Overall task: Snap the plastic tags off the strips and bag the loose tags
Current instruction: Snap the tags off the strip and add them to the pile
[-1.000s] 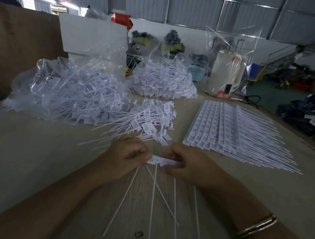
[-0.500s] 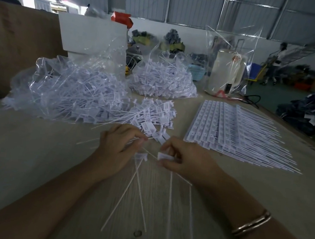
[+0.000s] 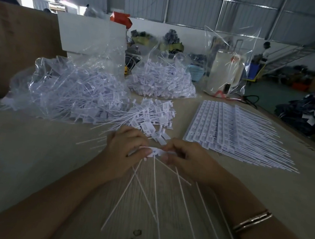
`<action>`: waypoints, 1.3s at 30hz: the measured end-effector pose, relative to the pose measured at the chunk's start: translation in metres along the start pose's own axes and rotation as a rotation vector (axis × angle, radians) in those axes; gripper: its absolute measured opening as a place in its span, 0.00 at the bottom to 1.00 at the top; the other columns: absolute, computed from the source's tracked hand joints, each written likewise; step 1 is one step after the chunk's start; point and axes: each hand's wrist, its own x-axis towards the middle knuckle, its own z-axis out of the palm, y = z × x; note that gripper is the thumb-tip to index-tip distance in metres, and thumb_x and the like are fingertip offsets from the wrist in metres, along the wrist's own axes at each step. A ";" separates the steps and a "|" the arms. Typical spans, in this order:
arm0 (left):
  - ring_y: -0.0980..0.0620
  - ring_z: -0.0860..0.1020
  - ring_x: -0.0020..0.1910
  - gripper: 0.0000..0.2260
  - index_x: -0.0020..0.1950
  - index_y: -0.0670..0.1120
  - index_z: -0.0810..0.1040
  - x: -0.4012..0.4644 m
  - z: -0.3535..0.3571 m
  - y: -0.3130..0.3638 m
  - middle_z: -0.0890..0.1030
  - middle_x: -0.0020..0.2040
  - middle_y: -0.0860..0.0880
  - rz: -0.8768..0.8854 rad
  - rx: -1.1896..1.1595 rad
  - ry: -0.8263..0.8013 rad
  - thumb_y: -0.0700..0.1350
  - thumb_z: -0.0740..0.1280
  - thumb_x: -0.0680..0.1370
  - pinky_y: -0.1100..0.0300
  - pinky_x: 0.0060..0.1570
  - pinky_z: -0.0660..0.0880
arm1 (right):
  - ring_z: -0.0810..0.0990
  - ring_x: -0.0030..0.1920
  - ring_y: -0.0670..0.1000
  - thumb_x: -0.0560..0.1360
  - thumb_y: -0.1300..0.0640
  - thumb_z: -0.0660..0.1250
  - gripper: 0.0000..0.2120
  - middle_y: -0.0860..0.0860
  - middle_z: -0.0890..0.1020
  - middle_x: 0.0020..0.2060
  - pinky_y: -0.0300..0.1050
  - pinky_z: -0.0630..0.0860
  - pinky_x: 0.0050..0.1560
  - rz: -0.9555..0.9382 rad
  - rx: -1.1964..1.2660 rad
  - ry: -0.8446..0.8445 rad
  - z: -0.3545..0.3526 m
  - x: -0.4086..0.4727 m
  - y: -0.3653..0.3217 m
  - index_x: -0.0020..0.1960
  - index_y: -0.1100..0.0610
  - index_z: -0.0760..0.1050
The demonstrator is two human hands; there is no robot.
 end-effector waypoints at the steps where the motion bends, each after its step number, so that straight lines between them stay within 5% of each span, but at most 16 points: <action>1: 0.55 0.70 0.52 0.18 0.41 0.47 0.82 0.001 -0.001 0.000 0.75 0.45 0.61 0.050 0.058 0.027 0.57 0.59 0.73 0.42 0.52 0.68 | 0.80 0.38 0.46 0.75 0.52 0.67 0.07 0.49 0.82 0.37 0.40 0.74 0.41 0.019 0.075 -0.021 0.000 0.000 -0.002 0.47 0.55 0.78; 6: 0.57 0.70 0.52 0.14 0.41 0.49 0.81 0.001 -0.007 -0.008 0.75 0.46 0.60 0.175 0.178 0.081 0.55 0.60 0.75 0.49 0.50 0.64 | 0.76 0.31 0.35 0.78 0.55 0.63 0.10 0.43 0.80 0.29 0.26 0.68 0.36 0.109 0.186 -0.015 -0.014 -0.003 0.000 0.38 0.50 0.78; 9: 0.58 0.69 0.54 0.14 0.40 0.52 0.80 -0.004 -0.009 -0.013 0.75 0.47 0.62 0.071 0.216 0.097 0.57 0.58 0.74 0.52 0.50 0.58 | 0.77 0.36 0.37 0.75 0.51 0.67 0.02 0.43 0.81 0.36 0.29 0.71 0.39 0.121 0.053 0.000 -0.017 -0.008 0.006 0.44 0.48 0.77; 11: 0.57 0.68 0.57 0.17 0.43 0.54 0.80 -0.004 -0.007 -0.011 0.77 0.51 0.60 -0.025 0.280 0.102 0.60 0.55 0.73 0.57 0.50 0.54 | 0.77 0.41 0.40 0.73 0.48 0.68 0.06 0.43 0.80 0.42 0.35 0.73 0.42 0.095 -0.041 0.005 -0.009 -0.007 0.004 0.48 0.48 0.76; 18: 0.56 0.67 0.57 0.30 0.45 0.50 0.83 0.004 0.007 0.008 0.74 0.46 0.61 -0.157 0.086 -0.056 0.66 0.48 0.69 0.49 0.60 0.61 | 0.75 0.41 0.42 0.72 0.51 0.70 0.13 0.45 0.78 0.44 0.32 0.68 0.39 -0.141 -0.106 0.075 0.015 0.007 -0.020 0.53 0.53 0.72; 23: 0.56 0.68 0.56 0.13 0.40 0.52 0.77 0.002 0.002 0.005 0.74 0.43 0.63 -0.189 0.005 -0.036 0.57 0.57 0.71 0.51 0.60 0.60 | 0.75 0.37 0.42 0.73 0.49 0.68 0.08 0.44 0.79 0.38 0.40 0.71 0.37 -0.093 -0.161 0.025 -0.001 0.001 -0.008 0.48 0.51 0.73; 27: 0.55 0.71 0.52 0.20 0.39 0.47 0.80 0.002 0.001 0.004 0.77 0.44 0.58 -0.042 0.079 0.019 0.61 0.57 0.71 0.54 0.53 0.59 | 0.79 0.37 0.48 0.73 0.45 0.66 0.08 0.49 0.81 0.37 0.47 0.74 0.41 -0.008 -0.060 0.000 -0.001 0.002 -0.003 0.46 0.48 0.78; 32: 0.58 0.70 0.49 0.14 0.37 0.47 0.78 0.001 -0.009 -0.007 0.76 0.44 0.57 0.100 0.144 0.170 0.55 0.61 0.73 0.51 0.50 0.62 | 0.77 0.32 0.37 0.77 0.53 0.64 0.10 0.41 0.81 0.31 0.32 0.71 0.38 0.075 0.101 0.061 -0.018 -0.003 0.011 0.37 0.45 0.76; 36: 0.55 0.69 0.56 0.20 0.44 0.52 0.81 -0.004 -0.010 -0.013 0.77 0.51 0.58 -0.030 0.294 0.060 0.59 0.53 0.74 0.54 0.52 0.56 | 0.75 0.36 0.34 0.72 0.49 0.69 0.05 0.38 0.76 0.34 0.27 0.68 0.36 0.031 -0.047 0.095 -0.014 -0.003 0.011 0.44 0.43 0.73; 39: 0.53 0.71 0.55 0.20 0.50 0.53 0.82 0.000 -0.005 0.000 0.76 0.51 0.57 -0.076 0.300 0.128 0.55 0.50 0.76 0.53 0.53 0.59 | 0.74 0.37 0.33 0.72 0.46 0.68 0.14 0.37 0.73 0.35 0.28 0.69 0.35 -0.083 -0.167 0.084 0.004 0.004 -0.004 0.55 0.47 0.71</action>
